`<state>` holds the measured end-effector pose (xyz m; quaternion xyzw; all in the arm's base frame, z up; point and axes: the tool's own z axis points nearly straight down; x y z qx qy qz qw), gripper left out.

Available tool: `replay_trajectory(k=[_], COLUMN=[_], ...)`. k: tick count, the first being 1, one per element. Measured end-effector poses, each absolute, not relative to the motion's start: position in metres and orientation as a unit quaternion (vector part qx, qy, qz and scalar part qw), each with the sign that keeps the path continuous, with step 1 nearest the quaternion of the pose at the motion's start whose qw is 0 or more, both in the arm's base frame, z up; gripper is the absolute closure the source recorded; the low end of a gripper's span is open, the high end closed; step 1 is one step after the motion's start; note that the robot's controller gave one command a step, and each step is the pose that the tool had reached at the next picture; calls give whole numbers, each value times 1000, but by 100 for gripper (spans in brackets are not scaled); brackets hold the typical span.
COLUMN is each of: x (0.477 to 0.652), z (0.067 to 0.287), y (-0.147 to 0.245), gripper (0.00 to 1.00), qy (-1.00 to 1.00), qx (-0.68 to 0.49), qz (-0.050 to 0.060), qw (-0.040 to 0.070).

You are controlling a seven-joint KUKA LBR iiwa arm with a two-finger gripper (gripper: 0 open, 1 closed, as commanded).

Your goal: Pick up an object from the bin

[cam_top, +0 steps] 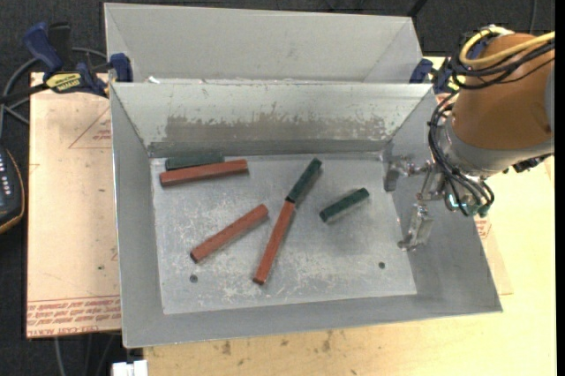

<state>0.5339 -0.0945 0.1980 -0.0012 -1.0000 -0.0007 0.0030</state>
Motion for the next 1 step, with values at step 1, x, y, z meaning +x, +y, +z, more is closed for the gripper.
replay_trajectory(k=[1], x=[593], z=[67], y=[-86], gripper=[0], qy=[-995], qx=[104], qz=[-1], qw=[-1])
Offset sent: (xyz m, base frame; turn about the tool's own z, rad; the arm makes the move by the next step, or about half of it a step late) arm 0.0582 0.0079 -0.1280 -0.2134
